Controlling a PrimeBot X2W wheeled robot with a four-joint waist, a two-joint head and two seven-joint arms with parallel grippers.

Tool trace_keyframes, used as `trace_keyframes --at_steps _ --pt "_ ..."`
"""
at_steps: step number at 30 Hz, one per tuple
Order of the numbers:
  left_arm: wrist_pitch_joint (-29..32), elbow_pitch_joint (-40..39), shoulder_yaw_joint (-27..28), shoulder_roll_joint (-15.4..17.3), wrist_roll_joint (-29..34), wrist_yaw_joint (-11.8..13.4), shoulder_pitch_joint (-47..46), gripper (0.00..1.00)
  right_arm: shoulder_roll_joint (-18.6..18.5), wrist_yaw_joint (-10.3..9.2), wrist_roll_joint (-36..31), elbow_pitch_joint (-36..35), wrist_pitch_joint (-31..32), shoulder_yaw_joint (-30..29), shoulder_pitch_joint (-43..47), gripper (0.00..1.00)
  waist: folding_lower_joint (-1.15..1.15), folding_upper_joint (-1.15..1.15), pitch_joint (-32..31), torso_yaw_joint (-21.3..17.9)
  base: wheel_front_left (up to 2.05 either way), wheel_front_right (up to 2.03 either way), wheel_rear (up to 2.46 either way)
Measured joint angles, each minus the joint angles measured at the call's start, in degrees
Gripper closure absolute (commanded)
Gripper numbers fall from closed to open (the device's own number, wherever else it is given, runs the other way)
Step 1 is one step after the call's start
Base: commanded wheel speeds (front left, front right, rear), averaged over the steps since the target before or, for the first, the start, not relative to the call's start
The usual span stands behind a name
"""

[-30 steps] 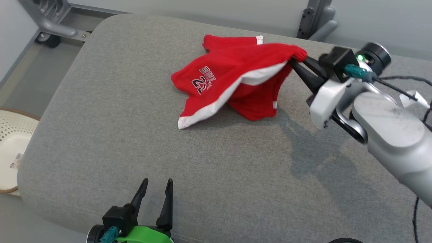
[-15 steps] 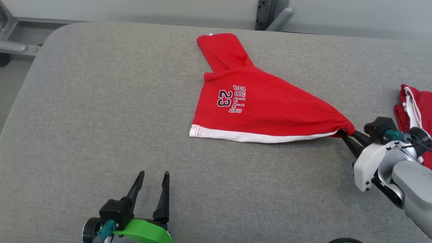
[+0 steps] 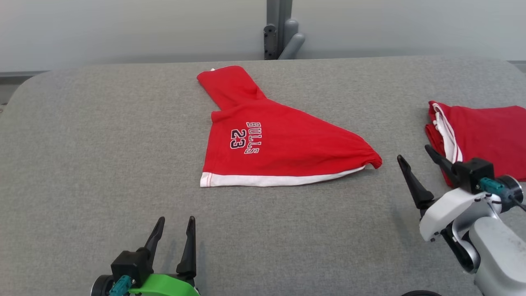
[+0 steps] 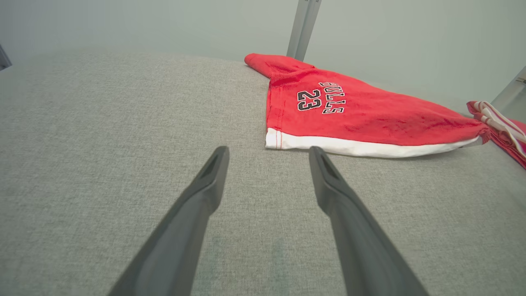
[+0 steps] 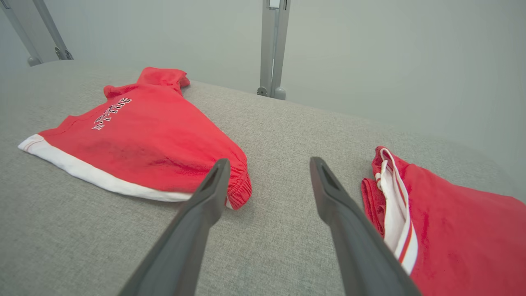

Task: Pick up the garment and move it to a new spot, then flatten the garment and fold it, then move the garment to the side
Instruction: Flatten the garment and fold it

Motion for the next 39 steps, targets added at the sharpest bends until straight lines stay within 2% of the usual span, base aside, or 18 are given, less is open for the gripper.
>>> trace_keyframes --at_steps 5,12,21,28,33,34,35,36,38,39 --pt "0.00 -0.21 0.48 0.00 0.01 0.03 0.00 0.00 4.03 0.00 -4.72 -5.45 0.00 -5.68 5.75 0.00 0.00 0.00 -0.55 -2.84 0.00 0.00 0.00" --pt "0.00 1.74 1.35 0.00 0.25 0.19 -4.25 0.00 7.32 0.00 -7.02 -9.25 0.00 -7.86 8.20 0.00 0.00 0.00 1.56 -5.35 0.00 0.00 0.00" --pt "0.00 10.47 4.01 0.00 0.73 -0.76 -14.97 0.00 8.67 0.00 -7.35 -10.16 -0.01 -8.22 6.55 0.00 0.00 0.00 7.63 -7.78 0.00 0.00 0.00" --pt "0.00 17.70 6.82 -0.02 1.52 -1.27 -18.27 0.00 9.32 0.00 -7.42 -9.77 0.00 -8.99 5.81 0.00 0.00 0.00 10.69 -10.62 0.00 0.00 0.00" --pt "0.00 18.29 7.51 -0.03 2.13 -1.77 -19.10 0.00 9.84 0.00 -7.42 -9.78 0.00 -9.35 5.81 0.00 0.00 0.00 11.83 -11.80 0.00 0.00 0.00" --pt "0.00 18.30 7.59 -0.03 2.23 -1.80 -19.10 0.10 9.90 0.00 -7.42 -9.78 0.00 -9.43 5.81 0.00 0.00 0.00 11.95 -11.90 0.00 0.00 0.00" --pt "0.00 18.35 7.69 -0.03 2.27 -1.82 -19.10 0.28 9.95 0.00 -7.42 -9.78 -0.01 -9.45 5.81 0.00 0.00 0.00 12.03 -11.97 0.00 0.00 0.00" --pt "0.00 18.38 7.79 -0.02 2.42 -1.90 -19.10 0.51 10.03 0.00 -7.42 -9.78 0.00 -9.45 5.81 0.00 0.00 0.00 12.08 -12.01 0.00 0.00 0.00" --pt "0.00 18.40 7.89 -0.02 2.42 -2.00 -19.09 0.72 10.14 0.00 -7.39 -9.77 0.00 -9.45 5.81 0.00 0.00 0.00 12.05 -12.02 0.00 0.00 0.00" --pt "0.00 18.25 7.88 -0.02 2.49 -2.08 -19.08 0.92 10.15 0.00 -7.39 -9.77 0.00 -9.45 5.81 0.00 0.00 0.00 12.05 -12.02 0.00 0.00 0.00"
